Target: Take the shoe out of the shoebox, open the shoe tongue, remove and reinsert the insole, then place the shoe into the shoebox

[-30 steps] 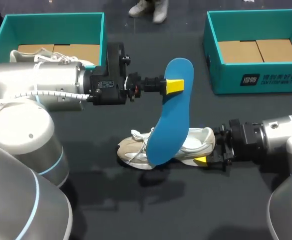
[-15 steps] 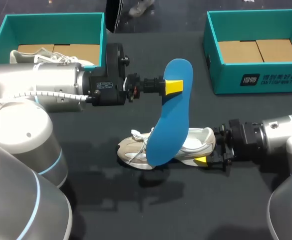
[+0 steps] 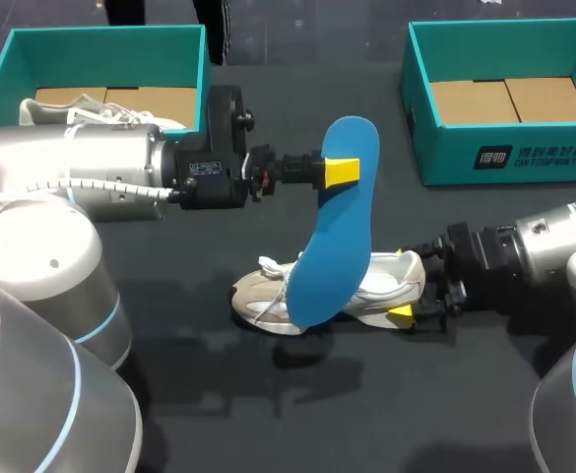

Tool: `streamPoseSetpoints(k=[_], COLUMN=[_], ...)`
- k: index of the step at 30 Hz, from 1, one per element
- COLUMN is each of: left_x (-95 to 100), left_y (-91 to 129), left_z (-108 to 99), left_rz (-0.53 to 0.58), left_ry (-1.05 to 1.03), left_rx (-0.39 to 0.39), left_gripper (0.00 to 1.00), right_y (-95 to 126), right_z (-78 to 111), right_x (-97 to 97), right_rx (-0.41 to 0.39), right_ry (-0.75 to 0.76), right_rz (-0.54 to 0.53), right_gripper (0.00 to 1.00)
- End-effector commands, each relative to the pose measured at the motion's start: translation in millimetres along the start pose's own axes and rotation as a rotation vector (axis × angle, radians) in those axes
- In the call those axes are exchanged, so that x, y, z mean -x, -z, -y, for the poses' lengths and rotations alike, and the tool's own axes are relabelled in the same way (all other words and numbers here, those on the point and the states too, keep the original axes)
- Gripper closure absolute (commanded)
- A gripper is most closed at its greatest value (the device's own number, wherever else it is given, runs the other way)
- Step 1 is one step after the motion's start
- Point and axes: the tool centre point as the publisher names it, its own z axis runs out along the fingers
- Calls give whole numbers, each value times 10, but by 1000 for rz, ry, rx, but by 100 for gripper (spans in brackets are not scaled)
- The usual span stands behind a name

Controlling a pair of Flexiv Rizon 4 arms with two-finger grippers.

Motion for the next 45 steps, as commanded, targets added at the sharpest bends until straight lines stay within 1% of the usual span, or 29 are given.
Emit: streamPoseSetpoints(k=[1,4,10,15,21,27,29,31,32,45], left_x=[-9,-9,-9,-9,-9,-9,-9,-9,-9,-9], left_y=[3,3,3,3,3,3,3,3,3,3], left_z=[-13,-13,-13,-13,-13,-13,-13,-13,-13,-13], left_rz=[1,1,1,1,1,1,1,1,1,1], left_ry=[0,0,0,0,0,0,0,0,0,0], left_rx=[-3,-3,-3,-3,-3,-3,-3,-3,-3,-3], left_gripper=[100,100,100,100,100,100,100,100,100,100], right_y=[95,164,316,452,594,676,693,702,704,704], right_z=[-67,-93,-167,-237,-401,-575,-646,-715,-747,-747], right_x=[12,-13,-75,-155,-247,-279,-279,-269,-266,-266], right_rx=[-106,-157,-309,-408,-547,-718,-791,-909,-935,-935], right_ry=[-25,-41,-91,-124,-120,-121,-127,-157,-154,-154], right_rz=[-29,-34,-43,-23,22,19,7,-9,-7,-7], right_gripper=[0,0,0,0,0,0,0,0,0,0])
